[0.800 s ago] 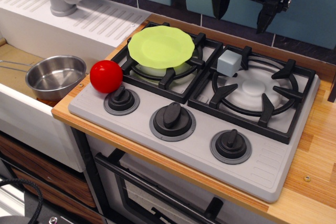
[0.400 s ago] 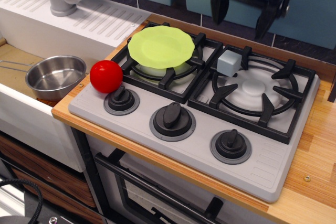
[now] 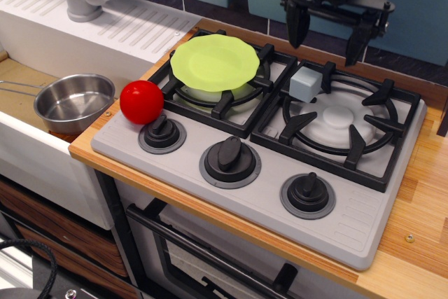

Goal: Put cube on plate and smalltomato in pot or pan in sink

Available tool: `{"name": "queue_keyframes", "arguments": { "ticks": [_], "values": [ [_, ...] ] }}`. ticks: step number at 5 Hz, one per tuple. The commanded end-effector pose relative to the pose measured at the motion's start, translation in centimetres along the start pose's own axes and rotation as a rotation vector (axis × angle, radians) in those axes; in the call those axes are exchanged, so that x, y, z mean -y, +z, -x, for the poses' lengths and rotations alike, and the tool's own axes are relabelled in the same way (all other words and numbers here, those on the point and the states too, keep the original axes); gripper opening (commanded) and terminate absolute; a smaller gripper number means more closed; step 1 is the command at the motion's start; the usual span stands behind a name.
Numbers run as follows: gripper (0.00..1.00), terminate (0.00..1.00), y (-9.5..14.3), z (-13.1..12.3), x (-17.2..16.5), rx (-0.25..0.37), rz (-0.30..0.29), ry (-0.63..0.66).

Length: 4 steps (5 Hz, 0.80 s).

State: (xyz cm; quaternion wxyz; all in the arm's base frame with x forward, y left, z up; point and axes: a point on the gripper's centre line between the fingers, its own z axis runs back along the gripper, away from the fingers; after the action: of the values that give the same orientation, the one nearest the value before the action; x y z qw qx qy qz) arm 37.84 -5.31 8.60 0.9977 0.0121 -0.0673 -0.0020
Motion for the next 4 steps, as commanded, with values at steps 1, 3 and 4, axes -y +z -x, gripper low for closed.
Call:
{"name": "queue_keyframes", "arguments": {
  "ticks": [1, 3, 4],
  "values": [
    [1.00, 0.00, -0.1, -0.6, -1.0, 0.067, 0.028, -0.004],
    [1.00, 0.00, -1.4, 0.2, -1.5, 0.098, 0.028, -0.016],
    [1.00, 0.00, -1.7, 0.6, -1.8, 0.105, 0.026, -0.021]
  ]
}}
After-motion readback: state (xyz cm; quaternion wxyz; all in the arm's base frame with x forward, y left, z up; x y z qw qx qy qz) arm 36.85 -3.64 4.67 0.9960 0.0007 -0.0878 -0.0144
